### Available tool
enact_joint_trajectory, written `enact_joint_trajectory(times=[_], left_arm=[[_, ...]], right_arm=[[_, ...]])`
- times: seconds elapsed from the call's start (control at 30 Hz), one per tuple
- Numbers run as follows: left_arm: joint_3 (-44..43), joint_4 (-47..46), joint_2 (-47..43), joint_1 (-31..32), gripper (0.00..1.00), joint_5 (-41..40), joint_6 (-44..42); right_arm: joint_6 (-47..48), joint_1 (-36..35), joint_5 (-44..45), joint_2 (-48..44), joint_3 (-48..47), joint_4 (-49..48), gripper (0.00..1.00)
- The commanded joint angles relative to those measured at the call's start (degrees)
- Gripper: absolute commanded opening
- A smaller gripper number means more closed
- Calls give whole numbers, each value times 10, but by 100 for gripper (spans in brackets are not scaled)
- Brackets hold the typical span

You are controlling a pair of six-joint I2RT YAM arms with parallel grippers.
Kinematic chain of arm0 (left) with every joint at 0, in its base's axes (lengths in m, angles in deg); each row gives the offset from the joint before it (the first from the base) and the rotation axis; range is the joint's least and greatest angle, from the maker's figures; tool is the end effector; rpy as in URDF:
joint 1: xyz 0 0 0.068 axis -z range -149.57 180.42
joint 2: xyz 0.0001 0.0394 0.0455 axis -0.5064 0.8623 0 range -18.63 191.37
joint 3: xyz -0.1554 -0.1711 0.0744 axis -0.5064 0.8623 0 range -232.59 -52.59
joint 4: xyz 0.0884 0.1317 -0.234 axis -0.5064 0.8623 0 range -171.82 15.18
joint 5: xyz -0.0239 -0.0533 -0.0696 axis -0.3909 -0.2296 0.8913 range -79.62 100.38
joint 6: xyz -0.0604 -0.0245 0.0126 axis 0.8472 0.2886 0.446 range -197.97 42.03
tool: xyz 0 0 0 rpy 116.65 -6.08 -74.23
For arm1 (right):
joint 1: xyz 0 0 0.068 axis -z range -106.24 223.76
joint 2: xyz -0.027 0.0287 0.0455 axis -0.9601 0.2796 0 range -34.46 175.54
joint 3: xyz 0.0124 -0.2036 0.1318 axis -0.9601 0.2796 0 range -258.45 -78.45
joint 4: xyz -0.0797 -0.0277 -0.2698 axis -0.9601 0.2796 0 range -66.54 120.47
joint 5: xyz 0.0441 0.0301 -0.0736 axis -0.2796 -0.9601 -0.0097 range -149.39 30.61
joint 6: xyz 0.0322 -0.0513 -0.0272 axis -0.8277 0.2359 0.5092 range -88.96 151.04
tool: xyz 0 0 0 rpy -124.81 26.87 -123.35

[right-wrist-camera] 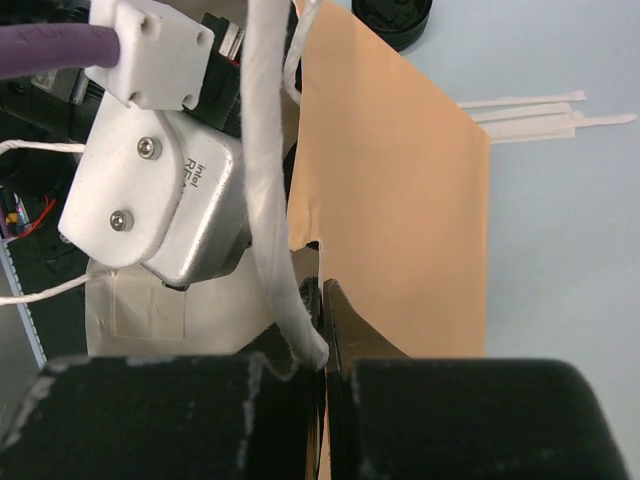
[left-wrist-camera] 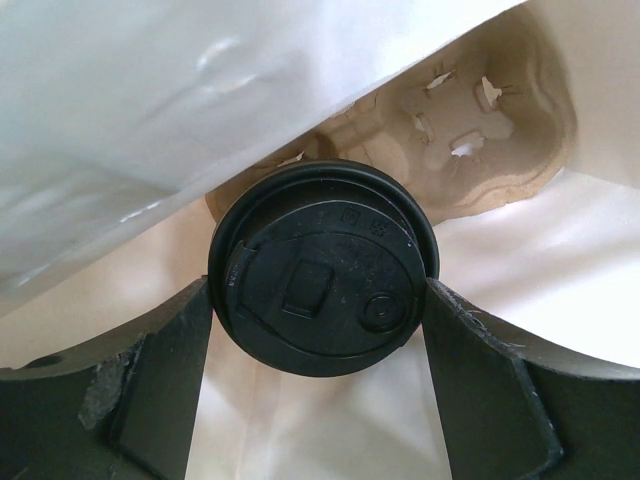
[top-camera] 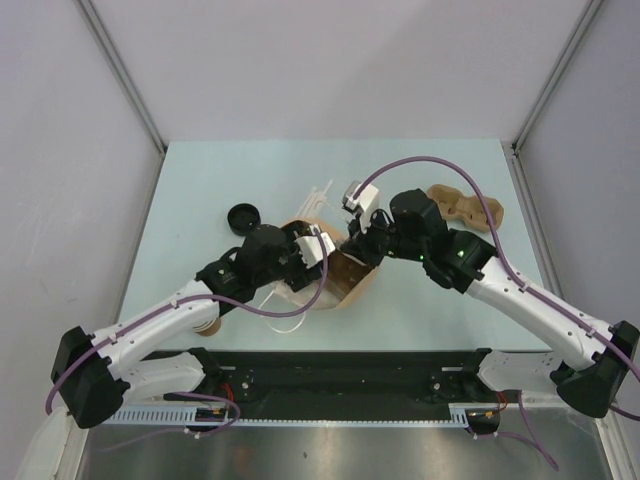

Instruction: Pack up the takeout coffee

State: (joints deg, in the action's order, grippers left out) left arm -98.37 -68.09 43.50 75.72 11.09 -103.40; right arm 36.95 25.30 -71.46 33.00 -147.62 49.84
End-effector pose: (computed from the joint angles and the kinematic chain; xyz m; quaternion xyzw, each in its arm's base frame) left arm 0.2066 -0.2097 0.2381 0.5039 0.7047 -0.0914 0.4910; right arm 0.1976 0.2396 0.3442 -0.4330 0.7187 0.2773 0.4681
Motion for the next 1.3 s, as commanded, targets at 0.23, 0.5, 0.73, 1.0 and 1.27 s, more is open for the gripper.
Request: enact_joint_trajectory(times=[0.23, 0.5, 0.73, 1.0, 1.27], left_arm=[[-26, -13, 34, -12, 0, -24, 13], [-56, -20, 63, -12, 0, -46, 12], [-76, -27, 89, -17, 0, -32, 15], [-137, 0, 171, -52, 0, 4, 35], [-211, 52, 245, -78, 0, 61, 48]], right_arm=[[-23, 62, -138, 14, -6, -29, 0], [-20, 99, -196, 31, -7, -26, 0], [-15, 135, -240, 50, -7, -29, 0], [-3, 173, -271, 63, -9, -33, 0], [5, 209, -291, 97, -17, -35, 0]])
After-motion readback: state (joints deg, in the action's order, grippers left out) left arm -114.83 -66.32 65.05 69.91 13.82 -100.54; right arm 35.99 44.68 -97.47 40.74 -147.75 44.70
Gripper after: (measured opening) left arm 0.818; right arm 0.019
